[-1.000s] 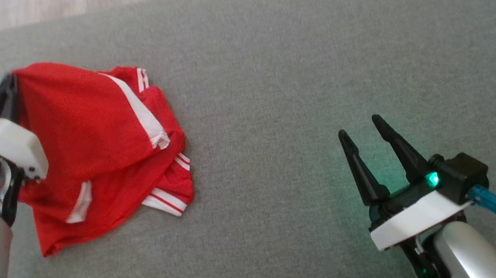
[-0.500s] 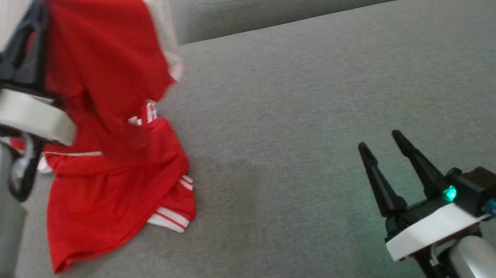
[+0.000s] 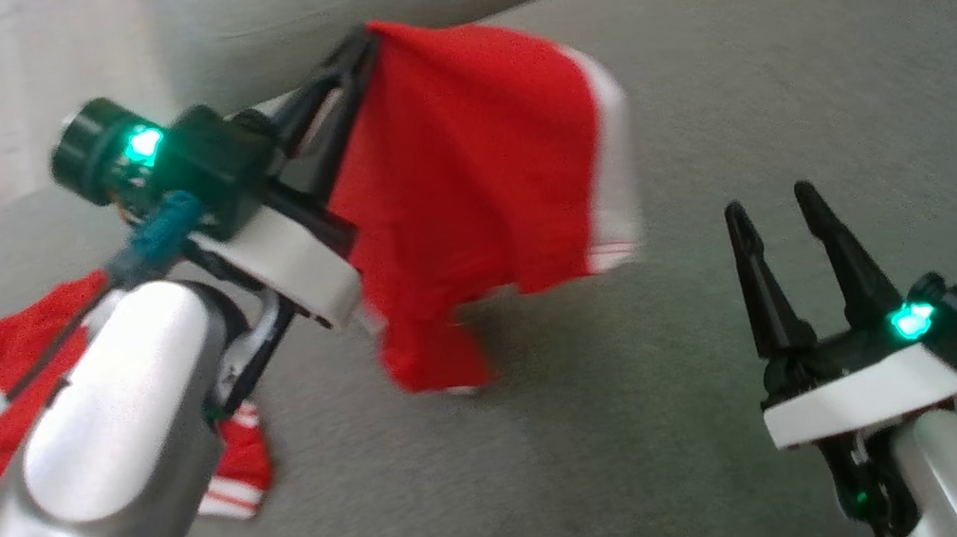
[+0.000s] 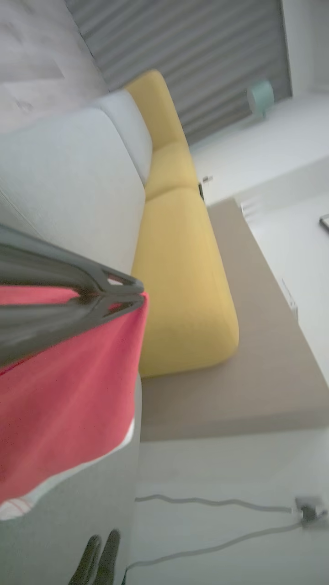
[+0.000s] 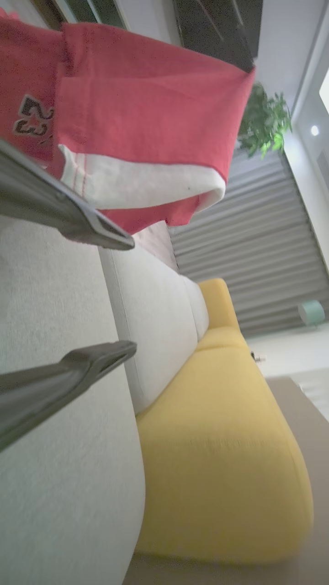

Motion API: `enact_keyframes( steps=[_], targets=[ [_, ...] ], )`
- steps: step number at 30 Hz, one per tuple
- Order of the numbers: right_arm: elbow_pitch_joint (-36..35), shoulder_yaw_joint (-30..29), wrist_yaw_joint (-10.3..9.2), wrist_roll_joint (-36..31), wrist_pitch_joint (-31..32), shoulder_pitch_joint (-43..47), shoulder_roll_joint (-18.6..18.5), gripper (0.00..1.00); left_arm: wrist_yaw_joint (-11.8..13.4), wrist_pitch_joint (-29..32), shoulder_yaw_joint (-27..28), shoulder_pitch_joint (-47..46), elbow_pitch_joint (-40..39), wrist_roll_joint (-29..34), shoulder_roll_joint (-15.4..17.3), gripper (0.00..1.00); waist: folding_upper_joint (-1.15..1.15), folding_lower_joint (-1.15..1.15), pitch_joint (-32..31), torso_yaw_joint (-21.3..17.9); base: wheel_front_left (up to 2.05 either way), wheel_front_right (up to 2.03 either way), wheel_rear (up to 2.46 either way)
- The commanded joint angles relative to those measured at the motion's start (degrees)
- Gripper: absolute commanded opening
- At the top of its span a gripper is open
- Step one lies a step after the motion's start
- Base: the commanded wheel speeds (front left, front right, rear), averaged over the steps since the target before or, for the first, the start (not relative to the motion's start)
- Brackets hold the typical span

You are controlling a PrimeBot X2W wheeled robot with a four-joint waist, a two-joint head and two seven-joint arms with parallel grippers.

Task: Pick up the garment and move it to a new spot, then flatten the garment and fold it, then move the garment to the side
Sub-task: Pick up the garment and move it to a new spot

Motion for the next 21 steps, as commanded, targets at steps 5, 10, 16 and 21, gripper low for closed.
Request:
enact_keyframes(
  steps=[5, 10, 16, 21],
  targets=[
    [-5.0, 2.4, -0.04, 2.3, -0.6, -4.1, -0.2, 1.00, -0.1, 1.8, 0.5, -6.4, 0.6, 1.3, -0.1, 0.00, 0.00, 0.00, 6.2, -10.3, 0.00, 0.00, 0.00],
    [-6.6, 3.9, -0.04, 4.4, -0.6, -5.0, -0.2, 1.00, -1.0, 0.6, -1.3, -10.2, 7.1, 1.7, -2.2, 0.64, 0.00, 0.00, 9.7, -15.2, 0.00, 0.00, 0.00],
    [-7.5, 4.0, -0.04, 5.2, -0.6, -4.7, -0.2, 1.00, -0.9, -7.2, -1.1, -15.3, 16.9, 4.0, -4.1, 1.00, 0.00, 0.00, 11.1, -16.0, 0.00, 0.00, 0.00],
    [-7.1, 3.4, -0.04, 4.3, -0.6, -4.3, -0.2, 1.00, -0.3, -12.5, -0.1, -15.2, 21.8, 4.2, -3.3, 1.00, 0.00, 0.00, 10.0, -12.8, 0.00, 0.00, 0.00]
  ],
)
